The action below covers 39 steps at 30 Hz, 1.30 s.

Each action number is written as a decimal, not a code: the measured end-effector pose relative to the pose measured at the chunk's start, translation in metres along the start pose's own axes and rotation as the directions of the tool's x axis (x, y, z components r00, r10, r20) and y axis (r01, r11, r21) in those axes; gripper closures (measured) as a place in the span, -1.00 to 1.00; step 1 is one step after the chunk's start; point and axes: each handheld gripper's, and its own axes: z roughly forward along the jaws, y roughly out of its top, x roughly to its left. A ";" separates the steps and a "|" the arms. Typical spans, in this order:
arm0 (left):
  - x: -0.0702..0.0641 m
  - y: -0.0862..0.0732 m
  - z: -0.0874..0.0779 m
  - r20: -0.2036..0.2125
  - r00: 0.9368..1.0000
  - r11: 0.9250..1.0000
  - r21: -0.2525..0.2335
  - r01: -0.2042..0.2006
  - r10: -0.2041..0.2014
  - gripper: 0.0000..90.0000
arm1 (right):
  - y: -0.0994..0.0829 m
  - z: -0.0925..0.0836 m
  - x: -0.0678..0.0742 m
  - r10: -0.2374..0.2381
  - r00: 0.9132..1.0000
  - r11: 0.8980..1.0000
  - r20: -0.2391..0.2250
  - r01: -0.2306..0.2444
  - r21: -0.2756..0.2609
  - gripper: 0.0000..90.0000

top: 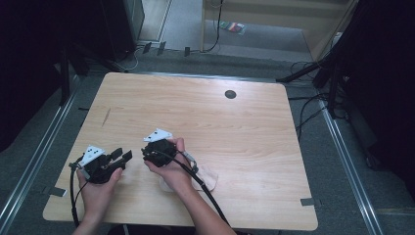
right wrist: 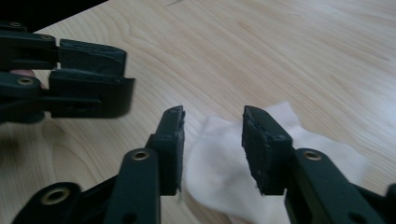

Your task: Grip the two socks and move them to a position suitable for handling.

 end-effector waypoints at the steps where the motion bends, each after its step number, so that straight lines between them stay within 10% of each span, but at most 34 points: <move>1: 0.000 0.000 0.000 0.000 1.000 1.000 -0.002 0.004 -0.004 0.24 | 0.002 0.004 0.003 -0.002 1.000 1.000 -0.007 0.002 0.008 0.25; 7: 0.002 0.000 -0.002 -0.006 1.000 1.000 -0.008 0.010 -0.010 0.24 | -0.003 0.031 -0.003 0.035 0.998 0.995 0.045 -0.039 0.094 0.20; 10: 0.003 0.000 -0.001 -0.005 1.000 1.000 -0.007 0.015 -0.015 0.24 | -0.009 0.038 0.003 -0.066 0.994 0.992 0.091 0.055 0.116 0.24; 14: 0.002 0.000 -0.001 -0.002 1.000 1.000 -0.005 0.015 -0.015 0.24 | -0.009 0.038 0.007 -0.100 0.991 0.987 0.095 0.086 0.133 0.81; 22: -0.001 0.000 0.003 0.012 1.000 1.000 0.002 0.003 -0.003 0.24 | -0.004 0.000 -0.019 0.084 0.996 0.996 -0.003 -0.084 -0.006 0.98; 28: -0.006 0.000 0.007 0.025 1.000 1.000 0.011 -0.003 0.003 0.24 | -0.004 -0.046 -0.048 0.170 0.984 0.978 -0.042 -0.174 -0.114 0.93; 39: -0.016 -0.001 0.017 0.030 0.999 0.999 0.029 -0.035 0.035 0.23 | -0.048 -0.085 -0.112 0.377 0.926 0.915 0.026 -0.369 -0.162 0.93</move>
